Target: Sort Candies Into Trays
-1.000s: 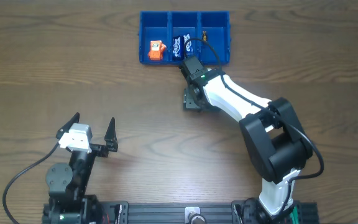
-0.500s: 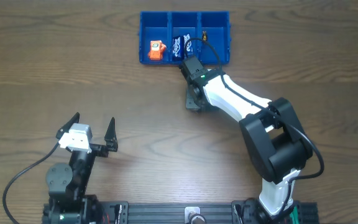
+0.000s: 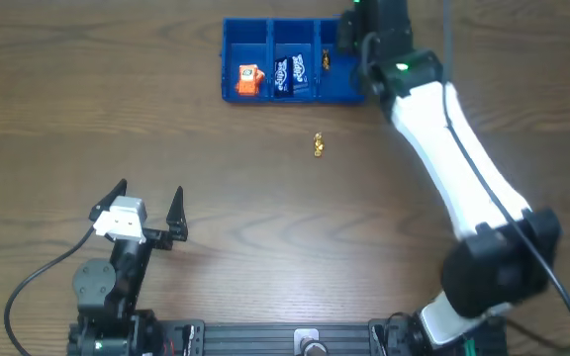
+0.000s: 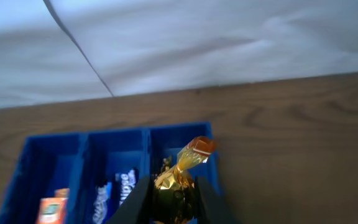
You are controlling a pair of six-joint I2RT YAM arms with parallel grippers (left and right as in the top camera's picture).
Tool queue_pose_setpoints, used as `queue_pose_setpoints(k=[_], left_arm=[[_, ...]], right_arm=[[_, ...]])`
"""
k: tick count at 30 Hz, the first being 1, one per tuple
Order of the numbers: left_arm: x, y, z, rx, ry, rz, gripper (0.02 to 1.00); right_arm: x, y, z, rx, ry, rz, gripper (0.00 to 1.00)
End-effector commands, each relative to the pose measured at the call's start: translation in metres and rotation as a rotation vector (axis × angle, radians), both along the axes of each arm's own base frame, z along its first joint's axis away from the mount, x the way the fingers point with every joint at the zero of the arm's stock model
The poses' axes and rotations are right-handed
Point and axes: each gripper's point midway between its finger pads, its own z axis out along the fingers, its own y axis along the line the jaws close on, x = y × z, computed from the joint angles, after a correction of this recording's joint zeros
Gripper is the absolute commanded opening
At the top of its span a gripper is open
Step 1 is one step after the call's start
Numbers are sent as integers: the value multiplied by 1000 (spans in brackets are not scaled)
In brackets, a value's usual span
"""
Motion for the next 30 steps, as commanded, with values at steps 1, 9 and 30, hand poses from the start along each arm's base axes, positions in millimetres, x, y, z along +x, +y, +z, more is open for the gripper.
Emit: queue_pose_setpoints(k=[1, 9, 30], left_arm=[[-1, -4, -17, 12, 45, -26, 998], [-1, -4, -17, 12, 45, -26, 998], [-1, -4, -17, 12, 45, -26, 998]], right_arm=[[14, 4, -72, -87, 115, 26, 134], [6, 2, -118, -111, 240, 15, 176], [-87, 47, -81, -54, 402, 60, 608]])
